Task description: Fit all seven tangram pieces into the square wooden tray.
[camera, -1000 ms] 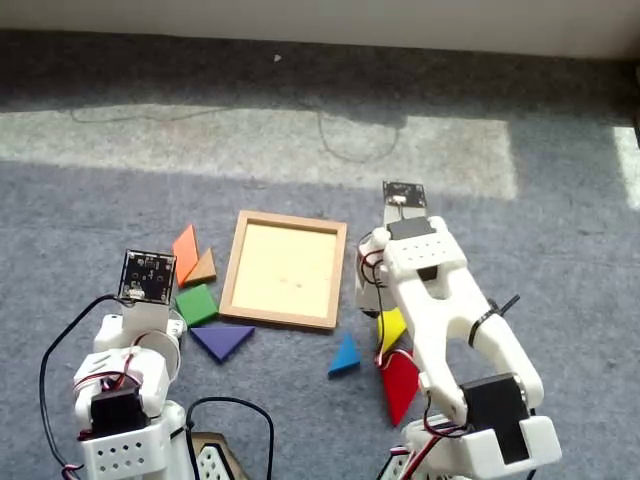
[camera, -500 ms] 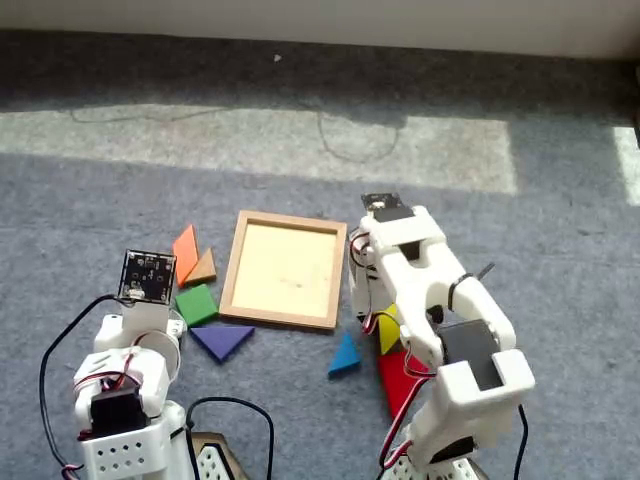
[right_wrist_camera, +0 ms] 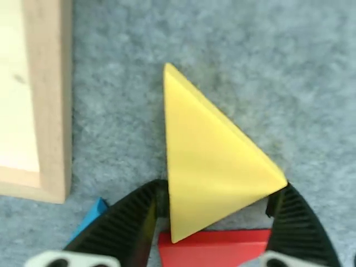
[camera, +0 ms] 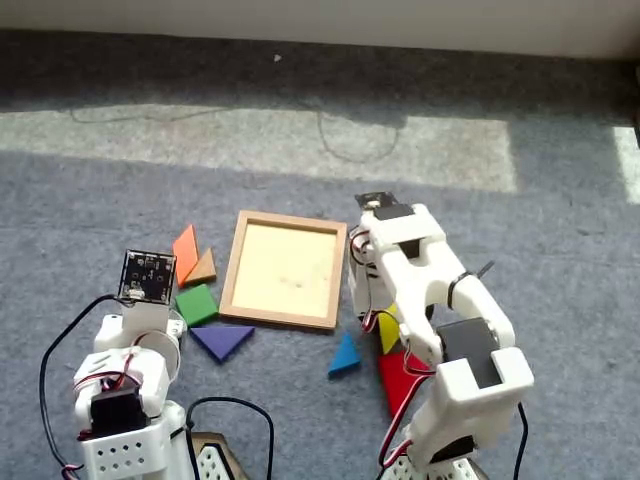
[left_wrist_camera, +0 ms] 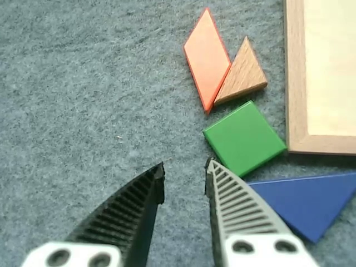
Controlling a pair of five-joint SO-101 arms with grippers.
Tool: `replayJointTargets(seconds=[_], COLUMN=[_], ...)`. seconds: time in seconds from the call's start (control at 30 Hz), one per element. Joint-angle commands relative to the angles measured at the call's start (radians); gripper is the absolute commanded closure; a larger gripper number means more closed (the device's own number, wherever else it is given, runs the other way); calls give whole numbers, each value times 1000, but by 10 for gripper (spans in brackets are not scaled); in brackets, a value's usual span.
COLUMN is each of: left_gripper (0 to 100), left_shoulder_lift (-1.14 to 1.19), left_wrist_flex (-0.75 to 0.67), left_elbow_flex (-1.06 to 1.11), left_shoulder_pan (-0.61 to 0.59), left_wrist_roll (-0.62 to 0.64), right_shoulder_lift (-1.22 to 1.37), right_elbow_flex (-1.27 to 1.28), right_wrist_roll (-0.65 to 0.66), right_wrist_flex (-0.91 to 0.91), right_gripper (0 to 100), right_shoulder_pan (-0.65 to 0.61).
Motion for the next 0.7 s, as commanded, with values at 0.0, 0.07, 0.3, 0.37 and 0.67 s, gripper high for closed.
replayJointTargets(seconds=[0.0, 0.07, 0.3, 0.37, 0.67], left_gripper=[852, 852, 852, 852, 852], left_shoulder_lift=[-36, -36, -36, -36, -36], left_wrist_flex=[-2, -2, -2, -2, -2], left_elbow_flex=[-4, -4, -4, -4, -4], left_shoulder_pan=[-10, -10, -10, -10, -10], left_wrist_roll=[-12, -12, -12, -12, -12], right_shoulder_lift=[-81, -117, -159, -179, -188], right_elbow_flex=[-58, -53, -13, -15, -16], right_wrist_roll=[12, 14, 60, 66, 181], right_wrist_flex=[-2, -2, -2, -2, -2], right_gripper=[738, 741, 741, 738, 642], right_shoulder_pan=[4, 2, 1, 1, 1])
